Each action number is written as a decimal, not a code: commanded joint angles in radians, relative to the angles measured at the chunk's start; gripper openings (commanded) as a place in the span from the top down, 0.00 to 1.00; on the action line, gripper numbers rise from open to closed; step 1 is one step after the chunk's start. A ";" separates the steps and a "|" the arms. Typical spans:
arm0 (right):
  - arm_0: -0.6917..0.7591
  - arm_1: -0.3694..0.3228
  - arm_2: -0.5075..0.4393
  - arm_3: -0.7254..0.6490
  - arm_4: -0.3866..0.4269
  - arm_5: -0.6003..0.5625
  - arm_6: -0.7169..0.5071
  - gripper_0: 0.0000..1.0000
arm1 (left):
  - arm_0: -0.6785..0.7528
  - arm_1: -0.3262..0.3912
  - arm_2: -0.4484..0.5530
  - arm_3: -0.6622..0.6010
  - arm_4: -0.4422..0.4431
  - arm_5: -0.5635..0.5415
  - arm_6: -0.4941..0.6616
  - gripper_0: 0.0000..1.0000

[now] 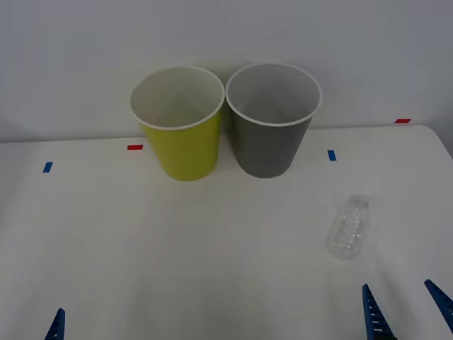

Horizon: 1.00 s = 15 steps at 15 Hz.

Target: Put cans in the gray bin and PET bottles in the light green bin.

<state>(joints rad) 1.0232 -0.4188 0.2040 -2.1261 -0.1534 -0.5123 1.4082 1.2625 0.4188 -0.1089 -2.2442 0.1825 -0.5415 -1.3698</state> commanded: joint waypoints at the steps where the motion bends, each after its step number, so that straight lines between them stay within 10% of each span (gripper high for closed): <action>1: 0.000 0.000 0.000 0.000 0.000 0.000 0.000 0.00 | 0.000 0.000 0.000 0.000 0.000 0.000 0.000 0.00; 15: 0.000 0.000 0.000 0.000 0.000 0.000 0.000 0.00 | 0.000 0.000 0.000 0.000 0.000 0.000 0.000 0.00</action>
<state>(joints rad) 1.0232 -0.4188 0.2040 -2.1261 -0.1534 -0.5123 1.4082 1.2625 0.4188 -0.1089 -2.2442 0.1825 -0.5415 -1.3698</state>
